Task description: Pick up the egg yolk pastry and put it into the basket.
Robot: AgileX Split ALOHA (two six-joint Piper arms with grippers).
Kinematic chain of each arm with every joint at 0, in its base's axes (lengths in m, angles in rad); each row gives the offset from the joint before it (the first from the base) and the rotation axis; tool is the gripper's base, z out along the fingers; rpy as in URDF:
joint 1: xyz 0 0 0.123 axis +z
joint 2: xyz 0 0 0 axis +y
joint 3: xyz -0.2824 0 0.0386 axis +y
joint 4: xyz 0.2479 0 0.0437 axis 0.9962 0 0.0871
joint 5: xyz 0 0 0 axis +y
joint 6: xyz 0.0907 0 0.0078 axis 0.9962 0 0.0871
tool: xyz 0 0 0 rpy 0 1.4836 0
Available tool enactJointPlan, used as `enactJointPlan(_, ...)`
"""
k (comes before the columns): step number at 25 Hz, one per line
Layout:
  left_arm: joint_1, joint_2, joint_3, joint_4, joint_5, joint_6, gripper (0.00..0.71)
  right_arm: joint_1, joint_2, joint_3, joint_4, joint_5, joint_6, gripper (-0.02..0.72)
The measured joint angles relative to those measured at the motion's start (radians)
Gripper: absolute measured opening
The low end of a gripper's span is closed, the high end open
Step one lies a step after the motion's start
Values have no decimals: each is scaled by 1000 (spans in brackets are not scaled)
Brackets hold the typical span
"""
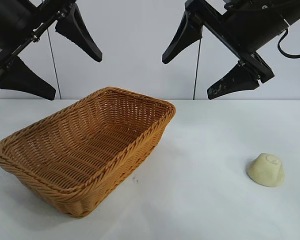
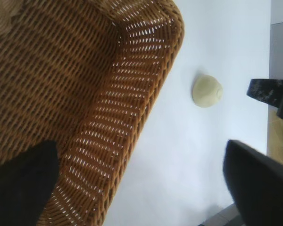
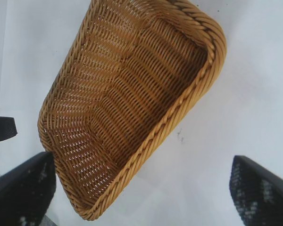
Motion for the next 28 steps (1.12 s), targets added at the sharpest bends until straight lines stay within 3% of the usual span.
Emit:
enactJointPlan(22, 4, -10, 1, 0, -16, -1, 696, 0, 0, 0, 0, 0, 1, 694)
enactJointPlan(28, 4, -100, 1, 88, 36, -111, 696, 0, 0, 0, 0, 0, 1, 694)
